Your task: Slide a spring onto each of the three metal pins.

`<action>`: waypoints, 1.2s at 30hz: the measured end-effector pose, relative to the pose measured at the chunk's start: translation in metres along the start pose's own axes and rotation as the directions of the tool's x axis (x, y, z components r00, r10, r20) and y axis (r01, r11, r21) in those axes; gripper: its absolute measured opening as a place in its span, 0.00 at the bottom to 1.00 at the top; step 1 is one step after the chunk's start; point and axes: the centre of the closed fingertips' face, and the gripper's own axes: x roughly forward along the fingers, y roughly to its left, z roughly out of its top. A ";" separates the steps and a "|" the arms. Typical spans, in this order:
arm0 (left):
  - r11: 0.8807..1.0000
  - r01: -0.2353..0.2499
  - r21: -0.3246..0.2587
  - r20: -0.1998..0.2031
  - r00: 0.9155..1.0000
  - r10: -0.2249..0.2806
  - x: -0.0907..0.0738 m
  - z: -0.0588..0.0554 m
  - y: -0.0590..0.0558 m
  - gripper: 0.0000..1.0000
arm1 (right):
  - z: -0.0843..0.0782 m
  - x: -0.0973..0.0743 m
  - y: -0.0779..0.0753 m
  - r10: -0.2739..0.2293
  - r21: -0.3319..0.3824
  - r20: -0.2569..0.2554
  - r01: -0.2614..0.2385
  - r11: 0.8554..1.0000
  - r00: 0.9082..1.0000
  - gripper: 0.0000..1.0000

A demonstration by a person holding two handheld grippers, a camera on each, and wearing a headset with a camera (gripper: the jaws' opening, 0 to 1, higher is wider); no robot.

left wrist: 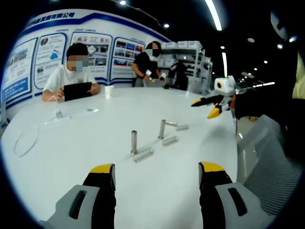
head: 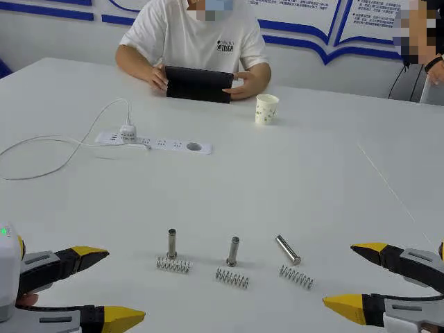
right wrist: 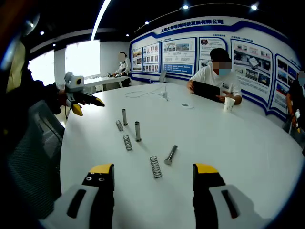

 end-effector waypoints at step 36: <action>1.000 0.000 0.002 0.004 1.000 0.000 0.001 0.002 0.000 0.72 | 0.020 0.030 -0.025 -0.026 0.008 -0.046 0.027 1.000 0.999 0.58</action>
